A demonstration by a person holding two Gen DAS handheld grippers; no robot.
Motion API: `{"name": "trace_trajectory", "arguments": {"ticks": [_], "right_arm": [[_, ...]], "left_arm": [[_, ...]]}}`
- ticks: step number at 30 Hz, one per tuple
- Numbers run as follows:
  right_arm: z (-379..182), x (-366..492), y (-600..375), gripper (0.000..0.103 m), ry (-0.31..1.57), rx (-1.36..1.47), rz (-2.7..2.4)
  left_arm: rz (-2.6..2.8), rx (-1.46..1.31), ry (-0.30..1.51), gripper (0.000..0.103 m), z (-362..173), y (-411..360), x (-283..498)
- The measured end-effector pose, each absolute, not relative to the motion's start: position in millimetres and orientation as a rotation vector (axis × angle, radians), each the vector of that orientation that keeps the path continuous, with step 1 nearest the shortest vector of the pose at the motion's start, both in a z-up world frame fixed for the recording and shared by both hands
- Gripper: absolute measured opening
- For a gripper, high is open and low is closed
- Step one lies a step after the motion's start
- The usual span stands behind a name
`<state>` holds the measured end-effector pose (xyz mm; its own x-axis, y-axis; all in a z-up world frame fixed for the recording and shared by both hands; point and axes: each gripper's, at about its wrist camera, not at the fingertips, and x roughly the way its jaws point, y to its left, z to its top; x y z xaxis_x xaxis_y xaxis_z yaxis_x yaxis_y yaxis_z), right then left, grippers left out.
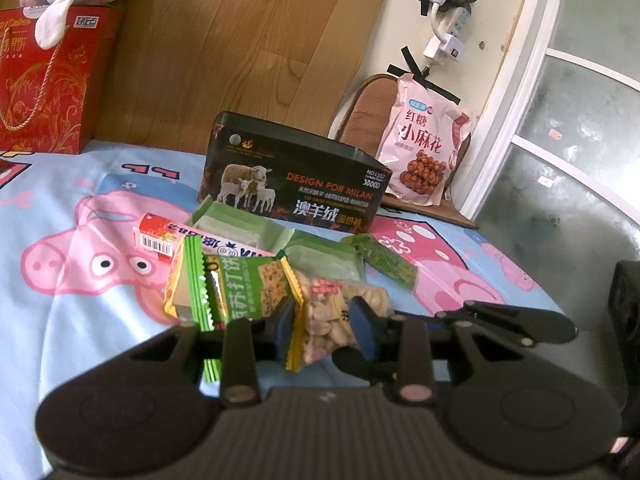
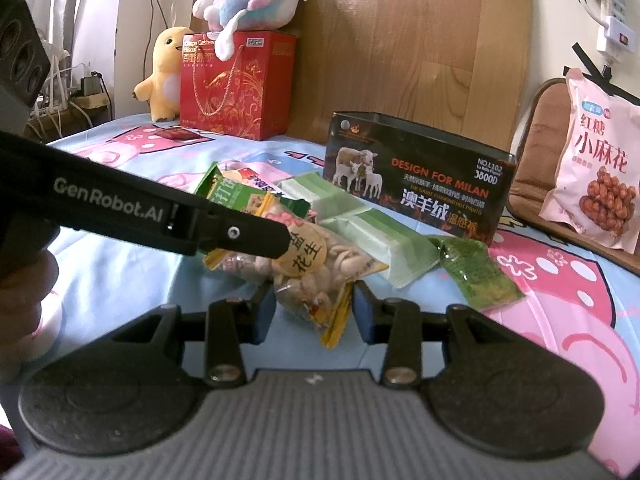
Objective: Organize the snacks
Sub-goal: 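Hold the peanut packet in the right tool beside the left tool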
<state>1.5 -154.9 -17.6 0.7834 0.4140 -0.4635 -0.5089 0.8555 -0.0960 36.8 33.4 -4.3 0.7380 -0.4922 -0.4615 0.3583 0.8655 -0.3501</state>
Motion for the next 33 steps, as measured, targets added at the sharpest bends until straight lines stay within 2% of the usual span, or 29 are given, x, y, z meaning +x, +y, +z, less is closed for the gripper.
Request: {"name": "trace_trajectory", "arguments": {"ticks": [33], "right_arm": [[-17.0, 0.6, -154.6, 0.044, 0.434, -0.22, 0.494]], "left_arm": [[-0.475, -0.243, 0.567, 0.031, -3.1, 32.5, 35.5]]}}
